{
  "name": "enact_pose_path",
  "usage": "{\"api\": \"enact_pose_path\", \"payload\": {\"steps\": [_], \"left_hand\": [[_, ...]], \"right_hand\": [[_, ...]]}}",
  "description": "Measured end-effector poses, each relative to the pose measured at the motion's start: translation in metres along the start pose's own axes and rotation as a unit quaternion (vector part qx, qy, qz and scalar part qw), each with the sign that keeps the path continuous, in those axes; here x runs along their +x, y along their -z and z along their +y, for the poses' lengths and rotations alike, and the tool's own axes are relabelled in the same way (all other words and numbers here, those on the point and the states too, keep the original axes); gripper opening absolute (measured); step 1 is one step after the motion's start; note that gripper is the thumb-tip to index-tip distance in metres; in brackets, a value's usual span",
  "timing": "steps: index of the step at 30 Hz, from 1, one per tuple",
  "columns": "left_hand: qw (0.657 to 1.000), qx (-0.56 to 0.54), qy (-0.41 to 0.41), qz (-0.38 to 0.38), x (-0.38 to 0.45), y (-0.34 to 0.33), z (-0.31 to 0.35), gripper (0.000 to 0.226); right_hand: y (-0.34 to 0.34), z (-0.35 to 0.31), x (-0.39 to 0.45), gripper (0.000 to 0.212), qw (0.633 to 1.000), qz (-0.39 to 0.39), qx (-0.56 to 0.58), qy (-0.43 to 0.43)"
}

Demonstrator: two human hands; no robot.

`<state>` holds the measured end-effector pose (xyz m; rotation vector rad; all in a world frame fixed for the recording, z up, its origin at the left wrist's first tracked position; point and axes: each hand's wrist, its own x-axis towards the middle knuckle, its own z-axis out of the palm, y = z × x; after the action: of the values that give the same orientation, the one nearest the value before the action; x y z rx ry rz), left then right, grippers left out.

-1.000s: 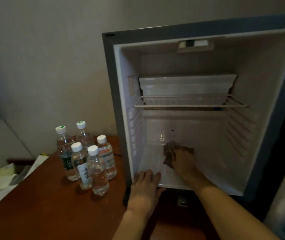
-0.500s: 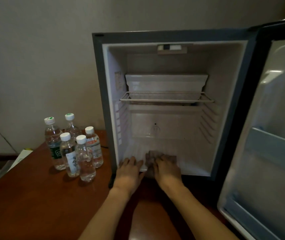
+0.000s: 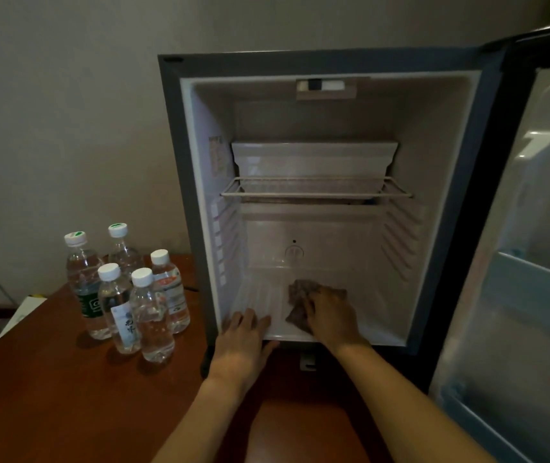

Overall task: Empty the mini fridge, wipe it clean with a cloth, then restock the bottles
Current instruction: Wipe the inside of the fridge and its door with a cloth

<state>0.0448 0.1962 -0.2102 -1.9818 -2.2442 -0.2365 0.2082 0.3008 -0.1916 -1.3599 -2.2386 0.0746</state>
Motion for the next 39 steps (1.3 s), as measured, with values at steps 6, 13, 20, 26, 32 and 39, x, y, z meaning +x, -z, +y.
{"api": "enact_pose_path", "payload": {"steps": [6,13,20,26,32,39], "left_hand": [[1.000,-0.005,0.002,-0.006,0.003,0.002,-0.001,0.055],[1.000,0.001,0.005,-0.022,0.002,0.006,0.000,0.055],[1.000,-0.010,0.009,-0.028,0.001,0.007,0.003,0.055],[0.999,-0.018,0.015,-0.027,-0.002,0.008,0.005,0.057],[0.999,-0.021,0.014,-0.033,-0.002,0.011,0.006,0.056],[0.999,-0.015,0.017,-0.028,0.000,0.007,0.005,0.055]], "right_hand": [[-0.011,0.018,0.052,0.036,0.998,-0.013,0.004,-0.067],[-0.009,0.016,0.050,0.034,0.997,-0.027,-0.031,-0.072],[-0.001,0.015,-0.003,0.033,1.000,0.002,0.012,-0.027],[-0.011,0.018,-0.052,0.033,1.000,0.001,0.004,-0.017],[-0.009,0.025,-0.075,0.026,0.999,0.049,0.003,-0.022],[0.002,0.033,-0.028,0.037,0.993,0.004,0.037,-0.116]]}}
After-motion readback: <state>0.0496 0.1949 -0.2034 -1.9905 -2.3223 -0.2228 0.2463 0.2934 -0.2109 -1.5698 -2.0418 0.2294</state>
